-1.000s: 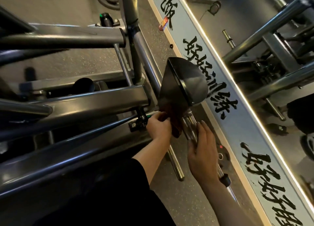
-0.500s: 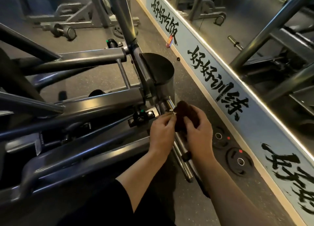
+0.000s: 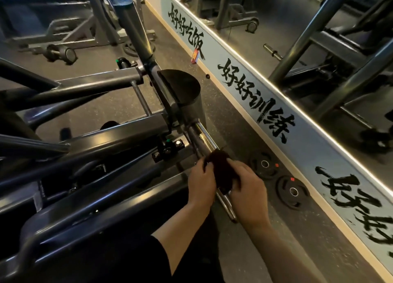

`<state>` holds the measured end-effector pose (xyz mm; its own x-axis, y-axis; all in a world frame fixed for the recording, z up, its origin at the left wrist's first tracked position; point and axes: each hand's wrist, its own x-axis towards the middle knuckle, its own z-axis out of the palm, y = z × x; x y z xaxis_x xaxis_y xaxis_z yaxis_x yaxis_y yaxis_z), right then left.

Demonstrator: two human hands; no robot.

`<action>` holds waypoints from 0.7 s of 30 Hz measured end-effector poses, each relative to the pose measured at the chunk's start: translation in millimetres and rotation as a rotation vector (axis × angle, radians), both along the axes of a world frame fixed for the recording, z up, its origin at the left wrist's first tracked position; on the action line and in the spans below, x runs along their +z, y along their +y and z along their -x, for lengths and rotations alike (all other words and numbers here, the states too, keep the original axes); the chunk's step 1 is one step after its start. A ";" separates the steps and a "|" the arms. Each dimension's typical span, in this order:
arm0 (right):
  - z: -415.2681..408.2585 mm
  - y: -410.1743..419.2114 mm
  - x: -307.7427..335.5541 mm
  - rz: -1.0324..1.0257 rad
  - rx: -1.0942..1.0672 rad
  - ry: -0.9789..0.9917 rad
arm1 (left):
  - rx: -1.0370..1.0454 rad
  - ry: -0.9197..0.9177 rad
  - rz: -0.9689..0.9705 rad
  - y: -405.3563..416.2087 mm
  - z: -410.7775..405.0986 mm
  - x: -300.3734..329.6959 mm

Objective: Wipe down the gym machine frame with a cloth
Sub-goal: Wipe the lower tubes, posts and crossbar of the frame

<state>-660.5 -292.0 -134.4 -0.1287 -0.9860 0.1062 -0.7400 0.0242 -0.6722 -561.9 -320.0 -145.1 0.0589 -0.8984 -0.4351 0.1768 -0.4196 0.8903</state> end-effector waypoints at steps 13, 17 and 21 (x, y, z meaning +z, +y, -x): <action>34.5 -85.4 -3.5 -0.199 0.277 -0.252 | 0.234 -0.321 0.097 -30.1 42.3 -8.9; 103.5 -108.2 -26.4 -0.358 0.186 -0.434 | 0.248 -0.631 -0.028 -64.5 57.9 4.3; 169.5 -130.3 -42.4 -0.571 0.007 -0.712 | 0.311 -0.755 -0.145 -87.6 77.1 10.2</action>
<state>-830.0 -422.4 -176.8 0.0297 -0.8653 -0.5003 -0.1558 0.4904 -0.8575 -639.0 -407.6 -134.9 0.6180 -0.7310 -0.2893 -0.3202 -0.5702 0.7566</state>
